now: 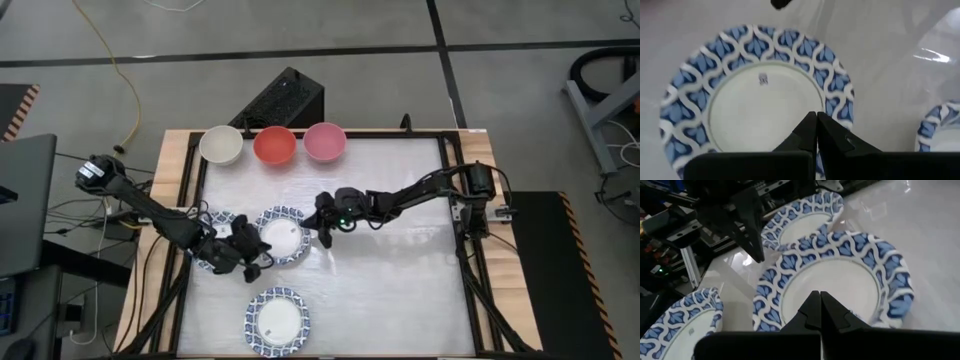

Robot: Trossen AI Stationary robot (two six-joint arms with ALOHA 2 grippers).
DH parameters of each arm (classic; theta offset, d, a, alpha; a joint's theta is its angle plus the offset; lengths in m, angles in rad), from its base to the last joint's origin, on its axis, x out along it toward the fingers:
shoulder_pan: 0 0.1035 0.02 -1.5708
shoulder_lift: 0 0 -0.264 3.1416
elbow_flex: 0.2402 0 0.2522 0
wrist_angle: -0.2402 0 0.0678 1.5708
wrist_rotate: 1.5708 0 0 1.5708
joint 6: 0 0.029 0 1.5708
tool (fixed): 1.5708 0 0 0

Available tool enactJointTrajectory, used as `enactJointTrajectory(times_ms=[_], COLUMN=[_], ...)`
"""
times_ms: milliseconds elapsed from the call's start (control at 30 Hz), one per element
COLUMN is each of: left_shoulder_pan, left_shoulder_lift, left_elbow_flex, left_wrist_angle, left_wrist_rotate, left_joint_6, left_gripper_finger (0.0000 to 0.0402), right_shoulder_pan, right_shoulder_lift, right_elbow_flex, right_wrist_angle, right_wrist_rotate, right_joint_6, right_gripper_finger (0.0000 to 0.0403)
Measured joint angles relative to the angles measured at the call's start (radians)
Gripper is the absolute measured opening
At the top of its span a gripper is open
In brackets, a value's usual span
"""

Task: Nest bowls inside each other by size order
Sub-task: Stack the white patterned bowl on top of the white patterned bowl

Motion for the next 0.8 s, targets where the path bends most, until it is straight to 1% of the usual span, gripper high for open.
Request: enactJointTrajectory(times_ms=[133, 233, 333, 500, 667, 733, 800], left_shoulder_pan=[0.000, 0.000, 0.010, 0.044, 0.086, 0.103, 0.118], left_shoulder_lift=[0.000, -0.010, -0.051, -0.178, -0.322, -0.377, -0.422], left_elbow_flex=[0.027, 0.040, 0.060, 0.095, 0.152, 0.188, 0.223], left_wrist_angle=[0.002, -0.010, -0.025, -0.019, -0.020, 0.025, 0.107], left_wrist_rotate=[-0.038, -0.051, -0.084, -0.147, -0.156, -0.155, -0.155], left_joint_6=[0.024, 0.033, 0.059, 0.178, 0.317, 0.360, 0.415], left_gripper_finger=[0.0000, 0.0000, 0.0000, 0.0000, 0.0000, 0.0000, 0.0000], right_shoulder_pan=[-0.013, -0.030, -0.052, -0.079, -0.094, -0.099, -0.103], right_shoulder_lift=[0.000, 0.000, -0.021, -0.103, -0.210, -0.249, -0.291], right_elbow_flex=[0.022, 0.055, 0.102, 0.185, 0.241, 0.250, 0.250], right_wrist_angle=[-0.004, -0.005, -0.032, -0.127, -0.242, -0.268, -0.304], right_wrist_rotate=[-0.017, -0.070, -0.124, -0.132, -0.131, -0.131, -0.126], right_joint_6=[-0.003, -0.002, -0.008, -0.091, -0.206, -0.227, -0.245], right_gripper_finger=[0.0009, 0.0009, 0.0009, 0.0009, 0.0009, 0.0009, 0.0009])
